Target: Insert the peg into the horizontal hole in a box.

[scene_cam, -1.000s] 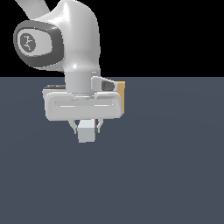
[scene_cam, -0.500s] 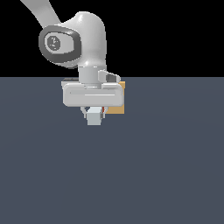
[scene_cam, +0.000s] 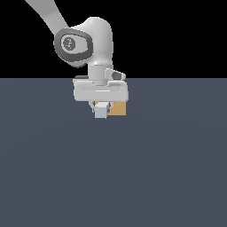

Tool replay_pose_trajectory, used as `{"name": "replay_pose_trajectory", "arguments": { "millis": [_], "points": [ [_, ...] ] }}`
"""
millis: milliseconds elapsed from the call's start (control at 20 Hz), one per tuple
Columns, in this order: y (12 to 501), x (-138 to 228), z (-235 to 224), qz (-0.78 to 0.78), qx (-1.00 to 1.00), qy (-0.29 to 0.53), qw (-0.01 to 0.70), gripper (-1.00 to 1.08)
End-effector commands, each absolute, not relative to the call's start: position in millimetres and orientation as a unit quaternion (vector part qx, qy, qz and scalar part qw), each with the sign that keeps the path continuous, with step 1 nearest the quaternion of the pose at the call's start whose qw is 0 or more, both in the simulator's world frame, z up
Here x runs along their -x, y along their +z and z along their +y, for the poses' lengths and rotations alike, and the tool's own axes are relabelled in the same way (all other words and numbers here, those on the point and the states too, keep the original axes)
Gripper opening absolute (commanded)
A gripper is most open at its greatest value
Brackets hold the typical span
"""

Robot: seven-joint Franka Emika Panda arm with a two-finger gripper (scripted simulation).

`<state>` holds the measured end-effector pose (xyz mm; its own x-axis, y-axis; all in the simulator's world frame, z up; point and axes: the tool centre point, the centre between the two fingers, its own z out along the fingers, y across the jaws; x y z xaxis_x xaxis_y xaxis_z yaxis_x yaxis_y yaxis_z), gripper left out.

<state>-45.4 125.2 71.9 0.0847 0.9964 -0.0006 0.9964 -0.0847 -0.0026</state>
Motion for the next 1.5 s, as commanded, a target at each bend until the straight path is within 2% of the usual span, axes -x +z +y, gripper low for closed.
{"name": "replay_pose_trajectory", "arguments": {
  "millis": [0,1100,1450],
  "points": [
    [75,41,132,-0.672,0.741,0.000,0.000,-1.00],
    [75,39,136,-0.671,0.741,0.000,0.001,-1.00],
    [76,37,167,-0.671,0.741,-0.001,0.000,-1.00]
  ]
}}
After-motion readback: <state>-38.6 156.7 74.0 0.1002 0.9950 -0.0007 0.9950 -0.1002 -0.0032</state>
